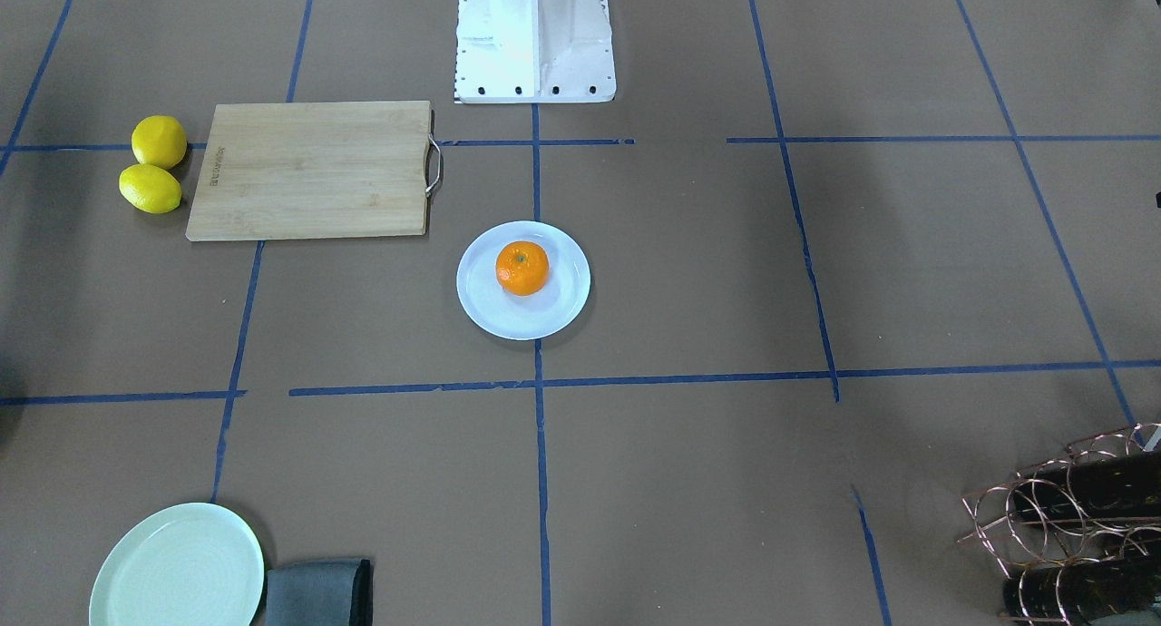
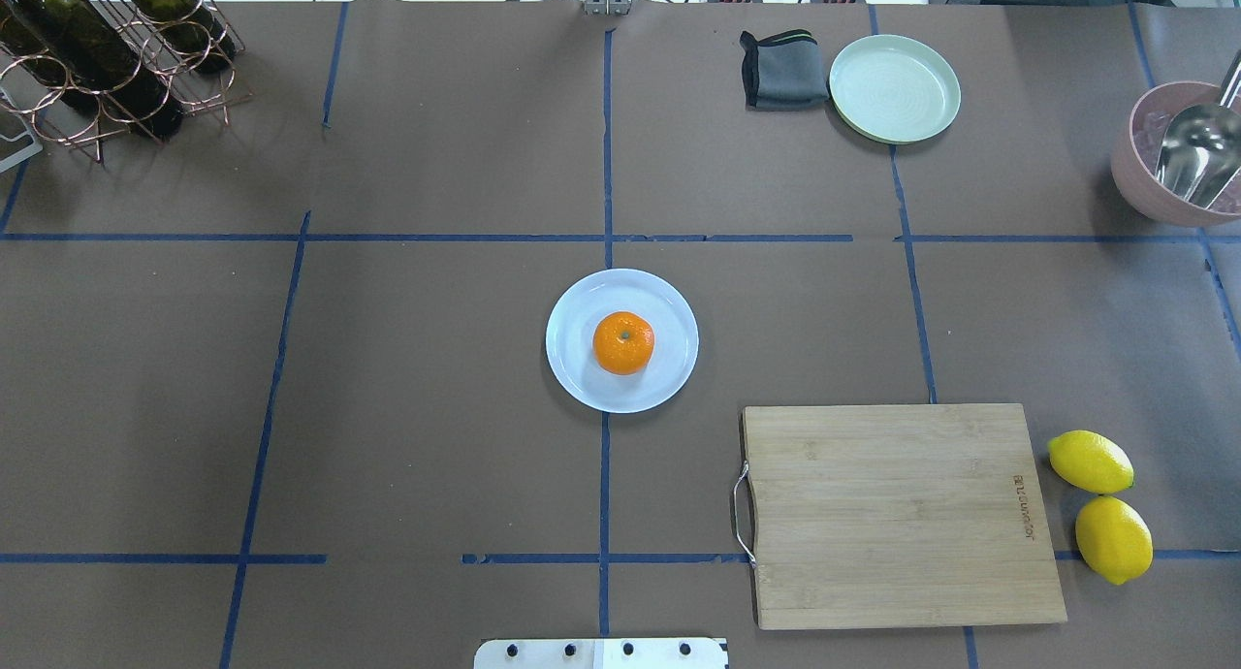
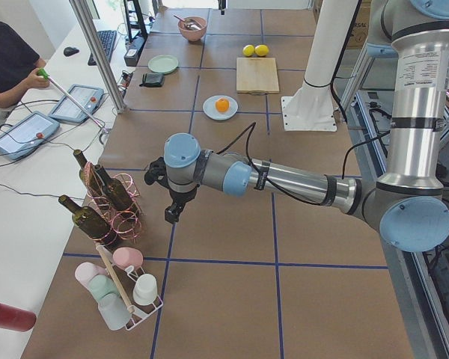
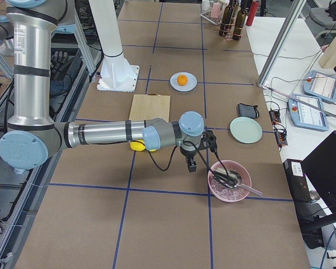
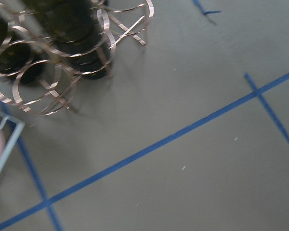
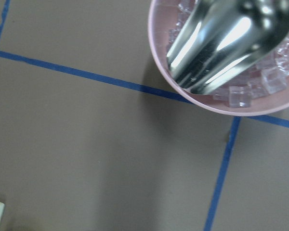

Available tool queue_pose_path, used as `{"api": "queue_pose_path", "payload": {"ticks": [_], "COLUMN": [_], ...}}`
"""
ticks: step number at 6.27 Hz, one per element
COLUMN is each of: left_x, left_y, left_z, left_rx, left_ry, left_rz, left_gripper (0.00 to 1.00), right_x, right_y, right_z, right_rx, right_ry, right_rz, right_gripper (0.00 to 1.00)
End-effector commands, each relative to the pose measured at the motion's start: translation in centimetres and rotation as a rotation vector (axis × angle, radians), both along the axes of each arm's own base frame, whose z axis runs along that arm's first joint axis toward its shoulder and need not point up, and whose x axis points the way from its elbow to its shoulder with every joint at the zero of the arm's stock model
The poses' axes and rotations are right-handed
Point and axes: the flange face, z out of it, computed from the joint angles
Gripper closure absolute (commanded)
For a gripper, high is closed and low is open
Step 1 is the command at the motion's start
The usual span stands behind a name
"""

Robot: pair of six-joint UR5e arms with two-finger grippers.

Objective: Pick orange to plate

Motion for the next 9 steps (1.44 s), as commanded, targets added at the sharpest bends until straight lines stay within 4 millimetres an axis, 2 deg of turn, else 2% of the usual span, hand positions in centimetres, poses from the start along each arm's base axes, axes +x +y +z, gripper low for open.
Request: {"api": "queue_pose_path", "payload": {"ticks": [1,2,3,4,6,7,8,9], "left_x": [-3.9,-3.7,-3.7,-3.6,-3.6,-3.4,-3.0,-2.7], "left_y": [2.1,1.5,2.0,2.0,3.6,2.9,0.2,-0.6], "left_z": [2.6,2.7,3.0,4.4,6.0,6.5,5.8,6.0], "left_rx": [-0.148,-0.194,-0.212,-0.235,-0.258,-0.240,-0.192,-0.182], "left_ry": [-0.047,-0.039,-0.027,-0.025,-0.024,-0.029,-0.028,-0.028], "left_rz": [-0.024,-0.056,-0.073,-0.070,-0.063,-0.060,-0.054,-0.046], "left_gripper": [0.00,0.00,0.00,0.00,0.00,0.00,0.00,0.00], "right_x": [3.3,3.7,3.7,3.9,3.4,3.4,3.3,3.2], "right_y": [-1.3,-2.4,-2.0,-2.6,-3.6,-3.8,-4.6,-4.6], "right_z": [1.0,-0.5,-1.0,-1.3,-2.8,-3.1,-3.8,-3.1], "right_rx": [-0.035,-0.021,-0.012,-0.010,0.004,0.001,0.007,-0.007], "right_ry": [0.028,0.050,0.053,0.088,0.096,0.092,0.090,0.090], "right_rz": [-0.022,-0.016,-0.015,-0.006,-0.009,-0.010,-0.004,-0.004], "right_gripper": [0.00,0.00,0.00,0.00,0.00,0.00,0.00,0.00]}}
